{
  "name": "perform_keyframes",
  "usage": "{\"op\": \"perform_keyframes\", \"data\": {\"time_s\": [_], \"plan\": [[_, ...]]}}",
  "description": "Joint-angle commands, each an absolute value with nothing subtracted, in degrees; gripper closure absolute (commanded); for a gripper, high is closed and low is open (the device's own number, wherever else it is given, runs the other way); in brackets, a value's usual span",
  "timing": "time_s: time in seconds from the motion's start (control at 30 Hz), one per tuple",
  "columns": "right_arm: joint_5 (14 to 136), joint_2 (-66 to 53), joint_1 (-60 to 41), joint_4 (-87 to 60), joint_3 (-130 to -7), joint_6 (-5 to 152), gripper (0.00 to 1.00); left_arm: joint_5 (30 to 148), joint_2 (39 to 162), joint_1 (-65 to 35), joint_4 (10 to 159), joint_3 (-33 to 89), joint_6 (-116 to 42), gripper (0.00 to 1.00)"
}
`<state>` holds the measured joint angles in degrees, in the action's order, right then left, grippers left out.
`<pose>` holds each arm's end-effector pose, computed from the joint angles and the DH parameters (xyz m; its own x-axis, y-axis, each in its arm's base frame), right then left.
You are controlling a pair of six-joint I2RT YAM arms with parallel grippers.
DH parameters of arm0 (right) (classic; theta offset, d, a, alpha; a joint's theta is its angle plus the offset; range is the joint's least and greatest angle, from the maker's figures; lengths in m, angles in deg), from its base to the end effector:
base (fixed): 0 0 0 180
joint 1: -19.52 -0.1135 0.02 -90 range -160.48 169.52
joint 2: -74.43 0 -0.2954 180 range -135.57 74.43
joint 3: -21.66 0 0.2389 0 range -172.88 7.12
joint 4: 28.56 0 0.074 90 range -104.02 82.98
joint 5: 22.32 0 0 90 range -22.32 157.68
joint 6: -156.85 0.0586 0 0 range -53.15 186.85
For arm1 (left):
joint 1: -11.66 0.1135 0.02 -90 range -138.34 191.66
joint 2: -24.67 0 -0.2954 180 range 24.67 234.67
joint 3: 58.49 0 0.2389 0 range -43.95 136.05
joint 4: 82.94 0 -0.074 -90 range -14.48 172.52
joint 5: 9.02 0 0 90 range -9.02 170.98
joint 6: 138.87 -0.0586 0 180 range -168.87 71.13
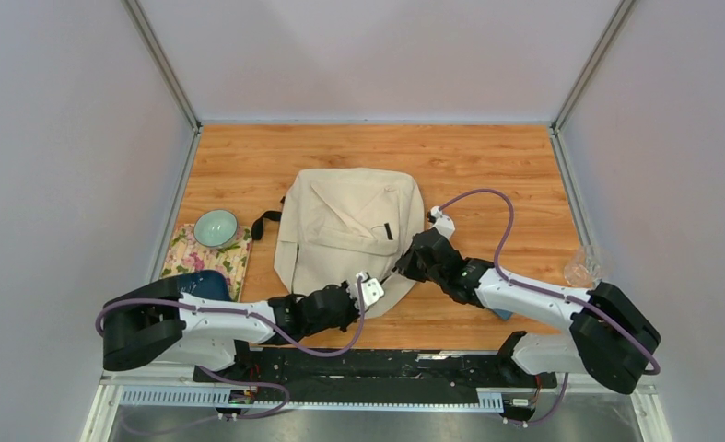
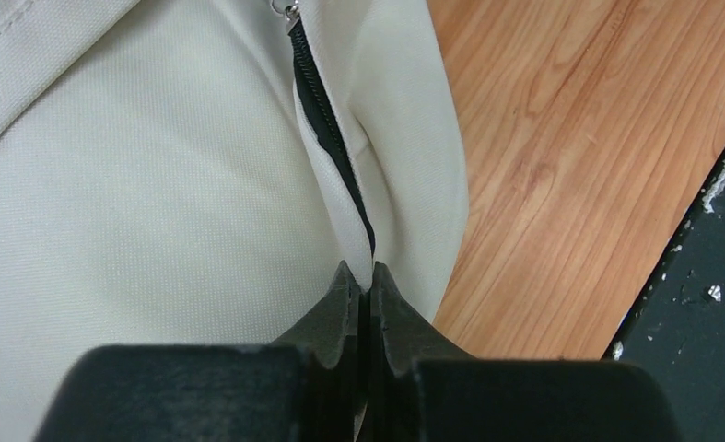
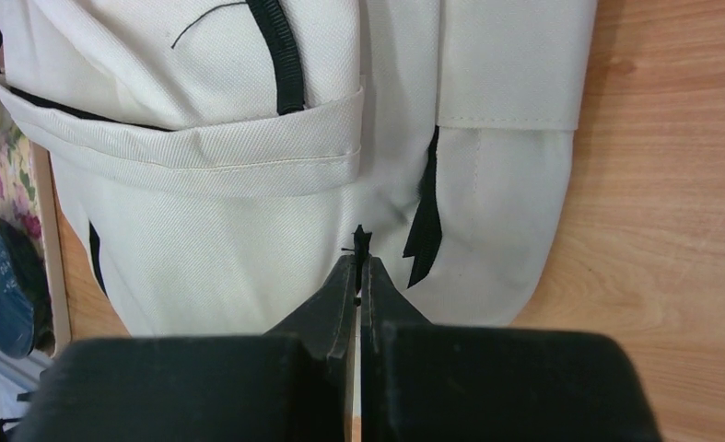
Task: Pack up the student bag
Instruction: Zip the student bag at the center of the board.
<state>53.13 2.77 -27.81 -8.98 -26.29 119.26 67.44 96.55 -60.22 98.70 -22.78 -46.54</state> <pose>0.1741 0.1672 0.2082 -0.7492 0.3188 -0.5805 0.0097 0.8817 0.4717 0.0842 -0.2133 0.1790 -0.2113 0.5185 -0.8285 0.8561 0.5072 0.0991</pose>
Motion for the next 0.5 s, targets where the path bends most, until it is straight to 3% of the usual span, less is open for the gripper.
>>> {"op": "perform_keyframes", "data": {"time_s": [0.0, 0.03, 0.13, 0.23, 0.47], "plan": [[50.63, 2.8, -26.53, -12.52, -29.01, 117.21, 1.0, 70.97, 93.32, -61.46, 90.16, -26.63, -40.44, 0.87], [50.71, 2.97, -26.97, -12.44, -28.75, 117.21, 1.0, 70.0, 92.7, -61.38, 90.34, -26.11, -40.35, 0.66], [50.89, 3.68, -29.51, -12.44, -27.52, 117.56, 1.0, 66.39, 91.03, -61.38, 90.77, -23.14, -41.31, 0.41], [50.37, 4.73, -32.15, -12.52, -25.94, 118.79, 1.0, 64.02, 91.64, -61.29, 91.3, -18.57, -42.63, 0.29], [48.52, 6.93, -35.06, -12.52, -23.74, 121.17, 1.0, 63.75, 99.53, -61.29, 93.32, -9.59, -44.92, 0.27]]}}
